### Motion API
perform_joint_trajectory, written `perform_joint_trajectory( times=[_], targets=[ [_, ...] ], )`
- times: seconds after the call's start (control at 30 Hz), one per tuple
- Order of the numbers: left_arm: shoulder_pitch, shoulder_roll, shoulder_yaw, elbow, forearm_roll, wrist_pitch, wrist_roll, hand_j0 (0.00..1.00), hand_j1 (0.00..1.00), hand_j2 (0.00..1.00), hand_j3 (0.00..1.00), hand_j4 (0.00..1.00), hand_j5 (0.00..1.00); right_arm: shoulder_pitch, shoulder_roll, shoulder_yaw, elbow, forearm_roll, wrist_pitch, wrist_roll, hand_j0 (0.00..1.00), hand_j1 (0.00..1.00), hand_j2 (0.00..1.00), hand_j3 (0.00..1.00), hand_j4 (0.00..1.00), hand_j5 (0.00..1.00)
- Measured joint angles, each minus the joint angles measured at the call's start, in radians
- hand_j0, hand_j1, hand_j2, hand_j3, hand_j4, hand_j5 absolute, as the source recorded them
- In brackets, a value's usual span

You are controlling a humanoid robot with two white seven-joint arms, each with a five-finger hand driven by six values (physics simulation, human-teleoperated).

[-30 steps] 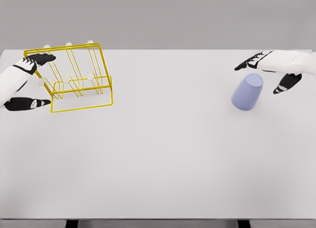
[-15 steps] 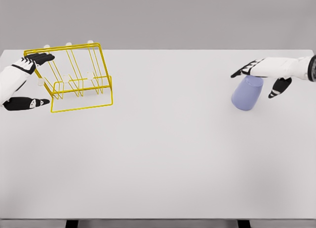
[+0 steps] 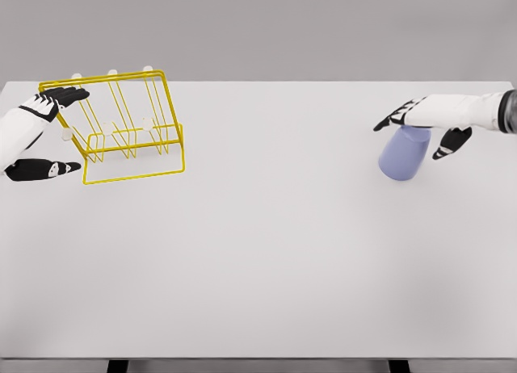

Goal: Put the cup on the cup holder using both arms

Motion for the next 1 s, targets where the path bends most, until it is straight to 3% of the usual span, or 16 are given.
perform_joint_trajectory(
  times=[0.3, 0.47, 1.0],
  targets=[
    [0.0, 0.0, 0.0, -0.001, 0.0, 0.0, 0.0, 1.0, 1.0, 1.0, 1.0, 1.0, 1.0, -0.002, 0.0, 0.008, -0.016, 0.0, -0.001, 0.0, 0.56, 0.56, 0.56, 0.56, 0.56, 0.56],
    [0.0, 0.0, 0.0, -0.001, 0.0, 0.0, 0.0, 1.0, 1.0, 1.0, 1.0, 1.0, 1.0, -0.003, 0.0, 0.015, -0.022, -0.002, -0.001, 0.0, 0.4, 0.4, 0.4, 0.4, 0.4, 0.4],
    [0.0, -0.001, 0.0, -0.001, 0.0, 0.0, 0.0, 1.0, 1.0, 1.0, 1.0, 1.0, 1.0, -0.04, -0.001, -0.035, -0.094, -0.012, -0.003, 0.001, 0.38, 0.38, 0.38, 0.38, 0.38, 0.38]
  ],
)
